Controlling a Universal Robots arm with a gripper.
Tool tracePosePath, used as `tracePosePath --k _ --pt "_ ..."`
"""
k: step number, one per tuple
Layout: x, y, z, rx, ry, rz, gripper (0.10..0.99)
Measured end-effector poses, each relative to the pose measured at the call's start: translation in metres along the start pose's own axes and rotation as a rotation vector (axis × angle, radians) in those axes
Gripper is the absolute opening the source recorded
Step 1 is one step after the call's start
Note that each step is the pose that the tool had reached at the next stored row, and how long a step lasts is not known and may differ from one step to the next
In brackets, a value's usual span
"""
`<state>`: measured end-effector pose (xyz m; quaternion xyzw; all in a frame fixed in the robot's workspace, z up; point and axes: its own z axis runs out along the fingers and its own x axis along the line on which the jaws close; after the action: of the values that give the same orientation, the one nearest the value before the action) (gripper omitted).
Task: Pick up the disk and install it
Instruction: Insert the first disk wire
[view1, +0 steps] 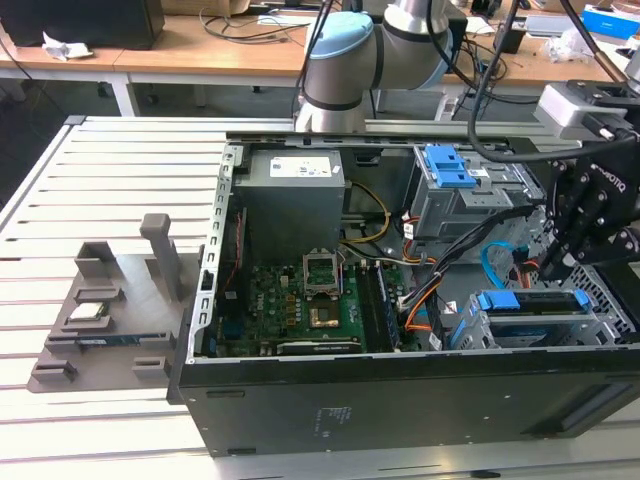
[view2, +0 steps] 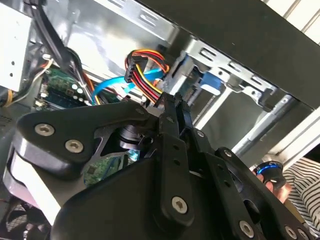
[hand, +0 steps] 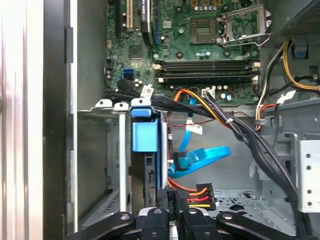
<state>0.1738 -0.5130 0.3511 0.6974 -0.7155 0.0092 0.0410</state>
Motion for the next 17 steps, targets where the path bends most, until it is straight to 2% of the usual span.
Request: tracePosePath --k 2,17 --pt "0.0059 -0.0003 0.0031 0.000 -0.0001 0.000 0.173" --pt "0.0083 -0.0055 0.0110 0.000 0.0003 0.000 0.173"
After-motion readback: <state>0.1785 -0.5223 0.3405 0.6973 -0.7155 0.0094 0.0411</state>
